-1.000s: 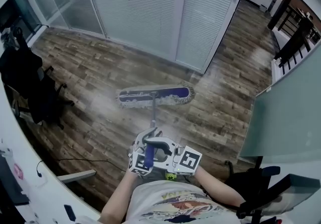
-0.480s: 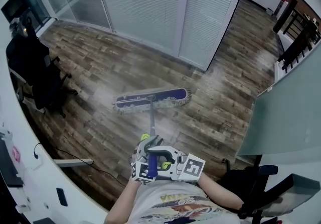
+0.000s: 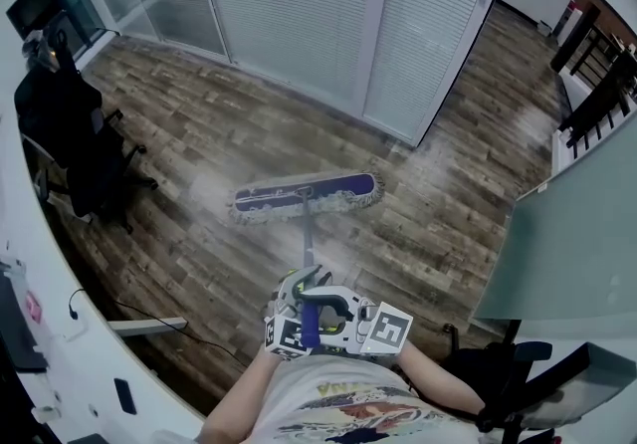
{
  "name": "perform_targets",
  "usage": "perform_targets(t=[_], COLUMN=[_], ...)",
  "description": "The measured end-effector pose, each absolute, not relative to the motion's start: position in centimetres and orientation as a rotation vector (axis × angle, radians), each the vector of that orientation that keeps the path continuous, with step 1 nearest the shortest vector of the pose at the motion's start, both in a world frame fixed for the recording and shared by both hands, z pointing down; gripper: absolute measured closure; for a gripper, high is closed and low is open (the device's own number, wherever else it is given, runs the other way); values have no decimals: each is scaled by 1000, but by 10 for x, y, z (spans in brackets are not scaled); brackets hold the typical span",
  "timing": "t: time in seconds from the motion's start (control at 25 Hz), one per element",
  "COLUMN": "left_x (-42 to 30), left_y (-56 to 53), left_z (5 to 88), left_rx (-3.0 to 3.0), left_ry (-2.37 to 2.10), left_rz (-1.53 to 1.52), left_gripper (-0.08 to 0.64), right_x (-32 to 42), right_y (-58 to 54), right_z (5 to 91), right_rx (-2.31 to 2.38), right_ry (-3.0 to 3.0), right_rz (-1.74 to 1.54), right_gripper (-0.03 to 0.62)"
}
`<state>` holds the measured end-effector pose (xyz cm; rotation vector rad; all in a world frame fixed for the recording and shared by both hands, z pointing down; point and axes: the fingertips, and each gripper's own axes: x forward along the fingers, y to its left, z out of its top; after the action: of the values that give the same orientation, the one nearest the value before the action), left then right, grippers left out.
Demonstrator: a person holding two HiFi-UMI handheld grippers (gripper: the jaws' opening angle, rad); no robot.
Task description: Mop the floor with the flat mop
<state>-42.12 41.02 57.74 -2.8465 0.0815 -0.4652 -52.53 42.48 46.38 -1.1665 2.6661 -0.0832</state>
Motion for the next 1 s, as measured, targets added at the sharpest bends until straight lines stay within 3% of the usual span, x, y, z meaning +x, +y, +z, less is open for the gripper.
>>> perform_targets(t=[0.52,1.0], left_x=[-339,-216], left_y=[227,99], left_z=[566,572], left_rx=[-2856,-2861], left_ry=[-6,-41], left_rz=[-470,-461], left_gripper=[474,465], right_x=[-444,-319], right_y=[236,108], right_z=[457,468], right_rx=[-1246,-1308], right_ry=[2649,2609], right_rz=[-140,-159], right_gripper=[336,336])
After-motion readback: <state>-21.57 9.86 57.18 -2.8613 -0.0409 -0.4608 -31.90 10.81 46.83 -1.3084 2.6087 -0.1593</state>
